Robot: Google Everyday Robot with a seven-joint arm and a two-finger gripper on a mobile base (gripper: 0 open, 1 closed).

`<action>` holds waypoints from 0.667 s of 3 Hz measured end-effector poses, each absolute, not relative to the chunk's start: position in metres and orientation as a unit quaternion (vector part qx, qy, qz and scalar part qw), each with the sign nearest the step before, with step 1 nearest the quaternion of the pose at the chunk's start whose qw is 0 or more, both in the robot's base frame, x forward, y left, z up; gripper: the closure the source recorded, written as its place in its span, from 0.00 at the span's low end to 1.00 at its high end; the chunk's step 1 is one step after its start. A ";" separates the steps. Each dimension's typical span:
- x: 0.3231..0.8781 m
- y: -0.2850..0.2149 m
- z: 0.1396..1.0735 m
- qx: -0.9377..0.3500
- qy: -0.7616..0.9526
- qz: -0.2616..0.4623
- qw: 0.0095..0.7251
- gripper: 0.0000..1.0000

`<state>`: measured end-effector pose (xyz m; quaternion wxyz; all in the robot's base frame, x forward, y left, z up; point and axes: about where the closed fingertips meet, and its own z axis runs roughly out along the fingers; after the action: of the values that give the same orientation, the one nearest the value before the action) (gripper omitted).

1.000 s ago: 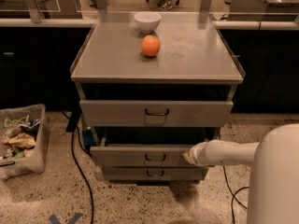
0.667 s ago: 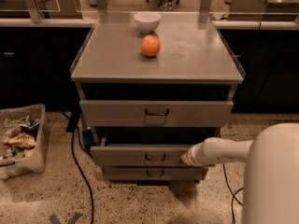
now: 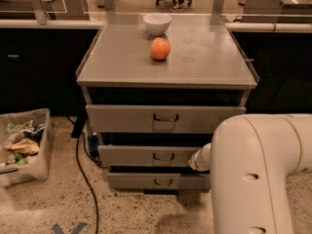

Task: Close middle drawer

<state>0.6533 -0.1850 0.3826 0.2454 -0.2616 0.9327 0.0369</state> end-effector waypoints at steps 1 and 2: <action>0.668 -0.200 0.380 -0.238 0.934 0.008 0.265 1.00; 0.687 -0.218 0.395 -0.233 0.926 -0.019 0.298 1.00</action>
Offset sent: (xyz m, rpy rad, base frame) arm 0.0099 -0.0100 -0.0022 -0.0210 -0.0326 -0.0400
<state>0.6873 -0.2182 0.3952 0.2980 -0.2327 0.9256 -0.0188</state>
